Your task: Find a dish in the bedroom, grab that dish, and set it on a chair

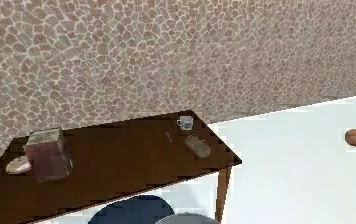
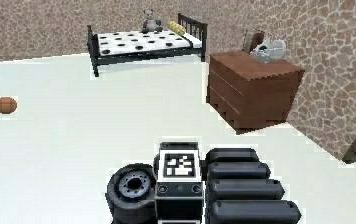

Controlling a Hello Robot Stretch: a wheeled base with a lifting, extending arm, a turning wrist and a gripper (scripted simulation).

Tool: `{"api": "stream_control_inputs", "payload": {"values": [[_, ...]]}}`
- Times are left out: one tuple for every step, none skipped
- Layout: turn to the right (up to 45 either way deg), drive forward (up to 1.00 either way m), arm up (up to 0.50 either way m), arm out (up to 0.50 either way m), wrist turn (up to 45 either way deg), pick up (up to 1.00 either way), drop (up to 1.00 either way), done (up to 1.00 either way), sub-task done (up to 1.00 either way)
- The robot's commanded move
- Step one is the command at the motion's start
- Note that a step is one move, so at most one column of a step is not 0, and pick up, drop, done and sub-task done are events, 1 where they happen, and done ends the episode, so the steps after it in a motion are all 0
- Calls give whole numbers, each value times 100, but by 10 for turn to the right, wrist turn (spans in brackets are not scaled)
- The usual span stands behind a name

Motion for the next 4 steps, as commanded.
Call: {"api": "stream_control_inputs", "payload": {"values": [[-390,0,0,0,0,0,0,0,0],[450,0,0,0,0,0,0,0,0],[450,0,0,0,0,0,0,0,0],[420,0,0,0,0,0,0,0,0]]}}
